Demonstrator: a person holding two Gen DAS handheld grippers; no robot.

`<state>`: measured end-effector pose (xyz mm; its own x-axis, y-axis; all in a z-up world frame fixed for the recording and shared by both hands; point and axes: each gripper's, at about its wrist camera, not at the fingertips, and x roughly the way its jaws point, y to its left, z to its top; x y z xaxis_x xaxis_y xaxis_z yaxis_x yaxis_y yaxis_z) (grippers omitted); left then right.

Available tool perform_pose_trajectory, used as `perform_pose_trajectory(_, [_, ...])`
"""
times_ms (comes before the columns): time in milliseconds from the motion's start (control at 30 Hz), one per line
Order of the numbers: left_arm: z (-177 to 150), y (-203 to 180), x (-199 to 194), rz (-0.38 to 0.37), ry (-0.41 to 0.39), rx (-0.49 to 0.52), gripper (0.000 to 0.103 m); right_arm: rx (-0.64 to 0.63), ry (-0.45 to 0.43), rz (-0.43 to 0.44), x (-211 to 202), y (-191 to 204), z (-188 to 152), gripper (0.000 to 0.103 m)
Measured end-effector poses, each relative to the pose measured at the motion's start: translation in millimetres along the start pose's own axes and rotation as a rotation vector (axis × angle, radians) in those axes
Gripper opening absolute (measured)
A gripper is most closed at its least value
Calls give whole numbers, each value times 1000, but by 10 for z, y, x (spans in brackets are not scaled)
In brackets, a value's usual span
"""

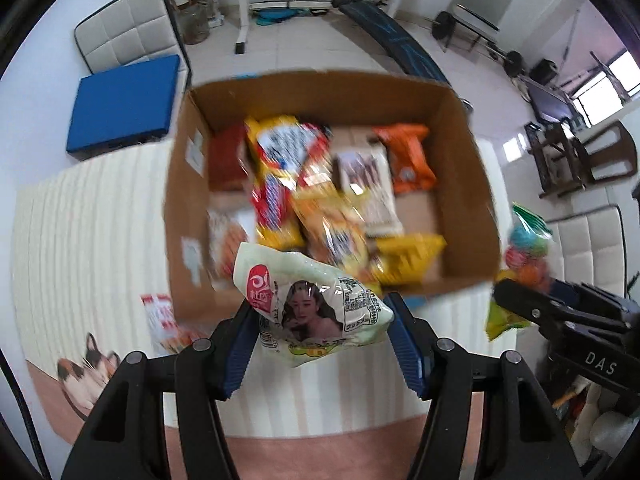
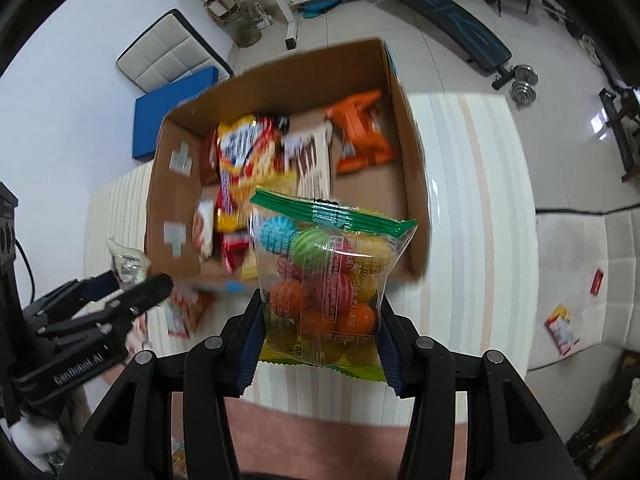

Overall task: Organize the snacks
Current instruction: 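Carry both packets into the box and open both tools, then move both tools back toward the red strip pack and orange bag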

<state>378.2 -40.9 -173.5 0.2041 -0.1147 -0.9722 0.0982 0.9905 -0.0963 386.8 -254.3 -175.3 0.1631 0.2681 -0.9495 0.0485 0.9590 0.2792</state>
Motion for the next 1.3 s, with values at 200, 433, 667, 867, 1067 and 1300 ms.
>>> perform_pose_trajectory(200, [501,225,259,67,37,-3,60,22,37,-45,284,-64,452,53])
perform_pose_trajectory(433, [802,388,647,116,108,6,60,28,81,-93,652,-130,707,53])
perform_pose_trajectory(667, [913,529,977,128,181,-7,61,31,111,-118,867,-166,828,53])
perform_pose_trajectory(867, [981,647,1085,128,199,-41,61,41,150,-144,1009,-173,898,58])
perform_pose_trajectory(1067, [991,705,1071,117,199,-66,85,20,136,-175,946,-95,928,87])
perform_pose_trajectory(1300, [850,629,916,67,168,-52,89,10,128,-184,873,-13,839,92])
